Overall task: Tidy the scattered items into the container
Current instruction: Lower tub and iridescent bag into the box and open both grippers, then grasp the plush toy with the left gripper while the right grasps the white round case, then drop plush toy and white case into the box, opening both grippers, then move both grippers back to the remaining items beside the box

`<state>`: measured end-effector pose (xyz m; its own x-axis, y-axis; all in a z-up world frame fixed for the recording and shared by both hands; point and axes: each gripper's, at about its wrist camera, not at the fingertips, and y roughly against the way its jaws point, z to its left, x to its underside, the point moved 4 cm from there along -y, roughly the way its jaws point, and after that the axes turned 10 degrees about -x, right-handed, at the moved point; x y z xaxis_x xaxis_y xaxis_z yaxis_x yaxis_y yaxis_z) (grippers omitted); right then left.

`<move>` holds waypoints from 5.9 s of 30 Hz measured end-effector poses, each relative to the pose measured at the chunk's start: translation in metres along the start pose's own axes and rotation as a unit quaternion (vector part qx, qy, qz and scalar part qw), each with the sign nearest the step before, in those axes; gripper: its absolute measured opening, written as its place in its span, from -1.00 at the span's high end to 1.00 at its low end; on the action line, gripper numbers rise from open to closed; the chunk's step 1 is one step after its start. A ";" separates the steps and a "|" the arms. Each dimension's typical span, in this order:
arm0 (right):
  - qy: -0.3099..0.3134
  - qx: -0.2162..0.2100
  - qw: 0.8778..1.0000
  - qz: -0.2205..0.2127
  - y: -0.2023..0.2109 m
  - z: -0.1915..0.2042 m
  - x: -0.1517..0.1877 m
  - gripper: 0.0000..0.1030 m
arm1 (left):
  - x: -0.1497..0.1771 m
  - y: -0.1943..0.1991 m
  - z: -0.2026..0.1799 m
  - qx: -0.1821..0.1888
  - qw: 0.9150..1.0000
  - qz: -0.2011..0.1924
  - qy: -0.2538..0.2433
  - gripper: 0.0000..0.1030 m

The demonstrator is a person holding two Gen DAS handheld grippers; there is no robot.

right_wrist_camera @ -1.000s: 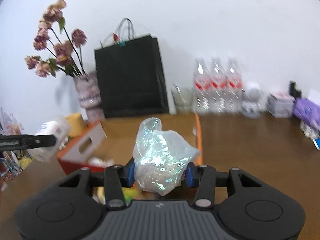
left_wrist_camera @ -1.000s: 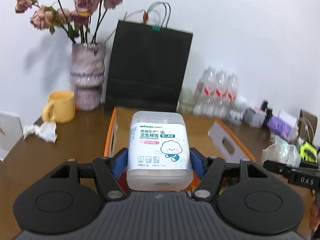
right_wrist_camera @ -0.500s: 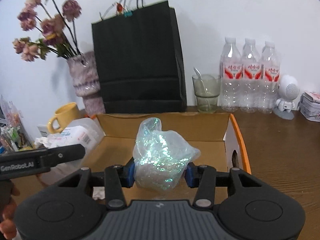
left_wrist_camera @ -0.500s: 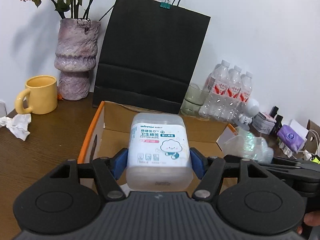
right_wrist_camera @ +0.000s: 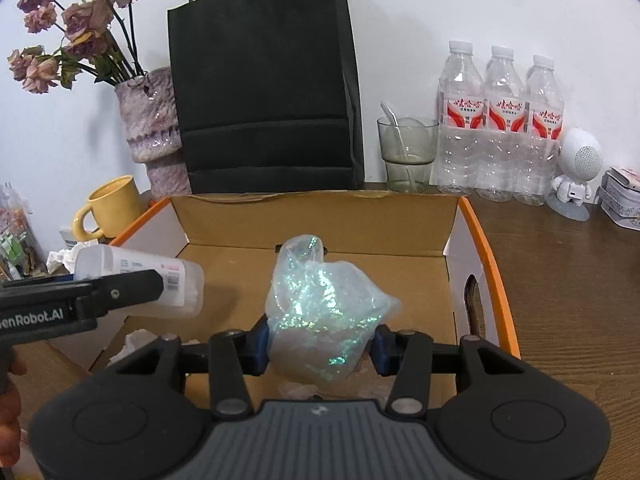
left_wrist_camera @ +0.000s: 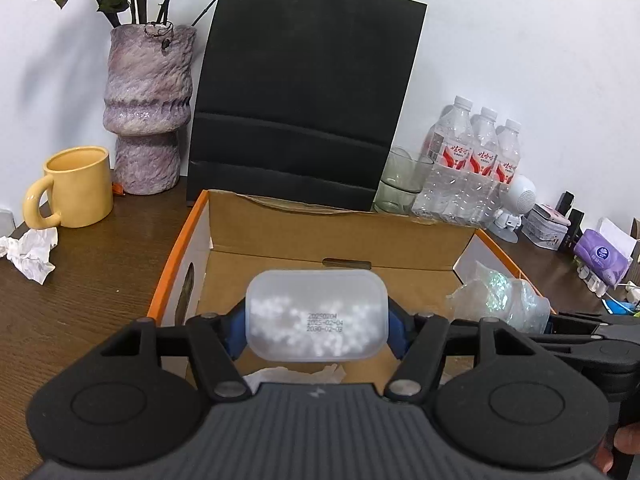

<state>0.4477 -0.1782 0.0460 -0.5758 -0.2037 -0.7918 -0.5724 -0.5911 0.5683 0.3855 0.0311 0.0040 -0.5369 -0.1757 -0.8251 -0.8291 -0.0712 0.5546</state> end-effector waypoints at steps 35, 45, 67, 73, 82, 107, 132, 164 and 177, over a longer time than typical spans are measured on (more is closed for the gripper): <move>0.018 0.015 0.999 -0.045 0.057 0.020 -0.014 -1.00 | -0.011 0.065 0.022 -0.012 0.998 -0.045 0.034 -1.00; 0.044 0.023 0.998 -0.047 0.125 0.037 0.050 -1.00 | 0.055 0.134 0.041 -0.016 0.999 -0.035 -0.002 -1.00; 0.017 0.042 0.999 0.017 0.144 0.047 0.165 -0.58 | 0.156 0.162 0.030 -0.029 0.998 0.049 0.002 -0.58; 0.013 0.039 0.999 0.022 0.139 0.047 0.166 -0.01 | 0.159 0.149 0.022 -0.029 0.998 0.064 -0.004 -0.14; 0.027 0.017 0.999 0.005 0.149 0.056 0.169 0.50 | 0.160 0.157 0.022 -0.021 0.999 0.035 -0.015 0.02; 0.038 -0.012 0.992 -0.116 0.153 0.047 0.035 0.50 | 0.030 0.145 0.005 0.012 0.997 -0.075 -0.015 0.03; 0.021 0.021 1.000 -0.009 0.003 0.005 -0.004 0.12 | 0.003 -0.007 0.000 -0.016 1.000 0.000 -0.026 -0.14; 0.038 0.046 0.998 -0.020 0.019 0.011 -0.011 -0.99 | -0.008 0.020 -0.003 -0.035 0.998 -0.035 -0.030 -1.00; 0.052 0.046 0.996 -0.055 0.076 0.021 0.011 -0.99 | 0.014 0.069 -0.004 -0.002 0.998 -0.053 -0.036 -1.00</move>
<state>0.3854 -0.2090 0.0857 -0.4453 -0.2247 -0.8667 -0.6823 -0.5417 0.4909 0.3216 0.0193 0.0310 -0.4564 -0.0953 -0.8847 -0.8812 -0.0896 0.4642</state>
